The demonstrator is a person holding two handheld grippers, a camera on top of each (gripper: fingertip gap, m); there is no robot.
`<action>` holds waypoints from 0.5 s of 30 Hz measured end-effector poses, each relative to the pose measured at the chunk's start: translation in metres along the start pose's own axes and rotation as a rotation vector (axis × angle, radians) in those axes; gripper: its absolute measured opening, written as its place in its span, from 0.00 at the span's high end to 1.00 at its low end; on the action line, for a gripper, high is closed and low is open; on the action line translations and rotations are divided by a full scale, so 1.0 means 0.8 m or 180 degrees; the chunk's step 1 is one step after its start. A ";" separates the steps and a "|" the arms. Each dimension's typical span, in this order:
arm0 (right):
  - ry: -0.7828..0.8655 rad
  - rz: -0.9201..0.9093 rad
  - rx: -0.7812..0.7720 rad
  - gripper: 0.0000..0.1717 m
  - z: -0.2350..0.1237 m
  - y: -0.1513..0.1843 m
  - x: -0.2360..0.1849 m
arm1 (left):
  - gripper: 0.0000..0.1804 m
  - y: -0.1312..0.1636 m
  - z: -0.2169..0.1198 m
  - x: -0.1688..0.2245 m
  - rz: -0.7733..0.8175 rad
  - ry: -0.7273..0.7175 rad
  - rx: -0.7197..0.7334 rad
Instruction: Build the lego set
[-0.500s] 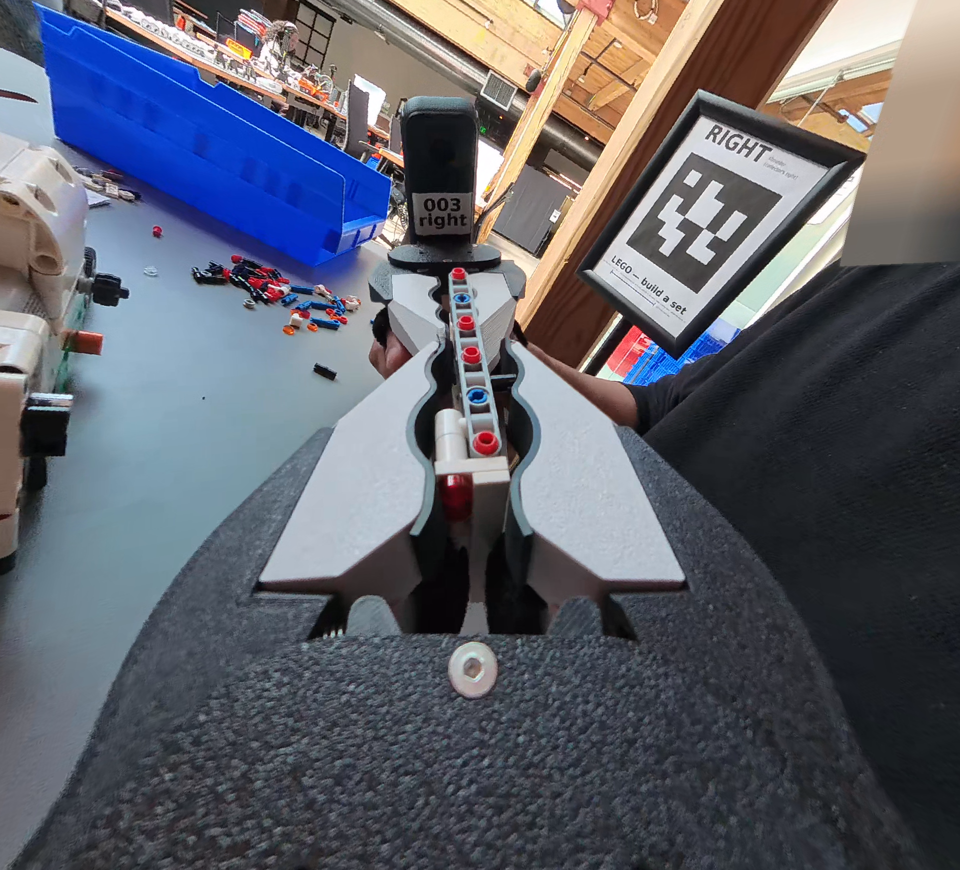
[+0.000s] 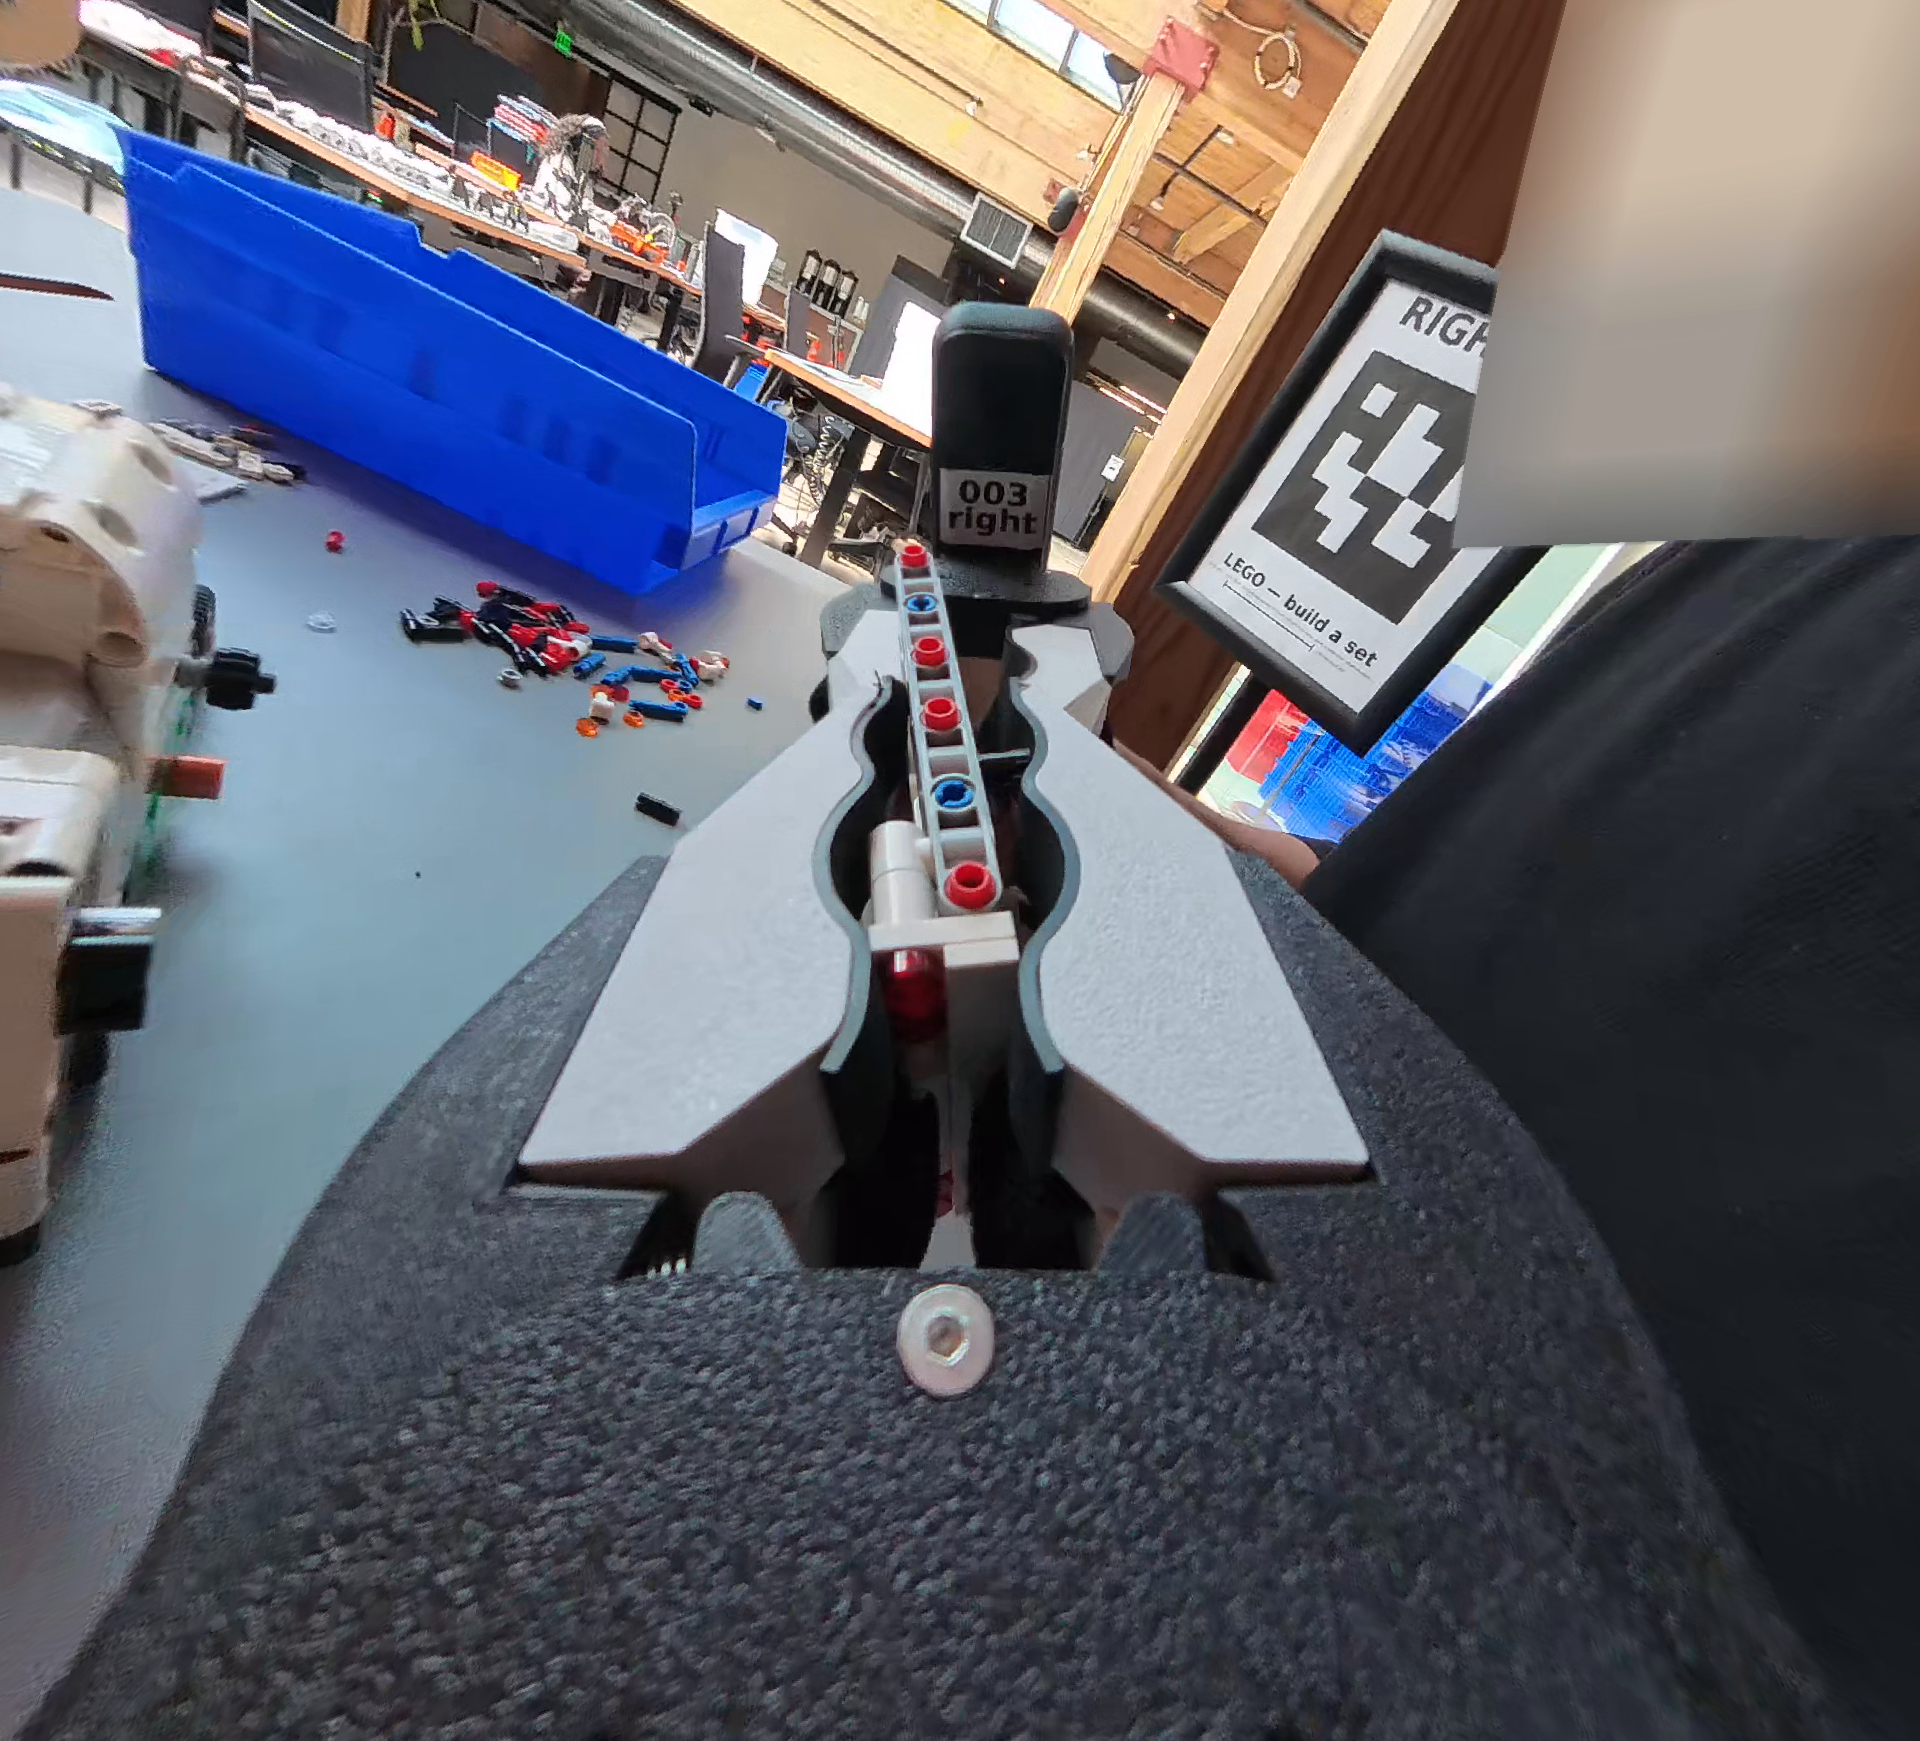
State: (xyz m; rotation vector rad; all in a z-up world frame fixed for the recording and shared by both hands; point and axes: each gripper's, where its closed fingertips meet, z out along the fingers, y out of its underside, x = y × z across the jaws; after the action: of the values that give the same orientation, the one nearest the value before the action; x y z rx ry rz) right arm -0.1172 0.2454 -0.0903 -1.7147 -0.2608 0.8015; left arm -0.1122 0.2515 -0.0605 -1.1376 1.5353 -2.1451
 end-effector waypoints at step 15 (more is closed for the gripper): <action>-0.0461 0.0299 -0.0084 0.97 -0.003 0.009 -0.007 | 0.86 0.027 -0.013 -0.007 -0.0476 -0.0245 -0.1245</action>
State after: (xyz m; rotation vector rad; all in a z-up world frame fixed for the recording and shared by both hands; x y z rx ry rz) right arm -0.1214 0.2379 -0.0947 -1.7058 -0.2919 0.9972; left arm -0.1211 0.2534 -0.0834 -1.4801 1.9451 -1.9092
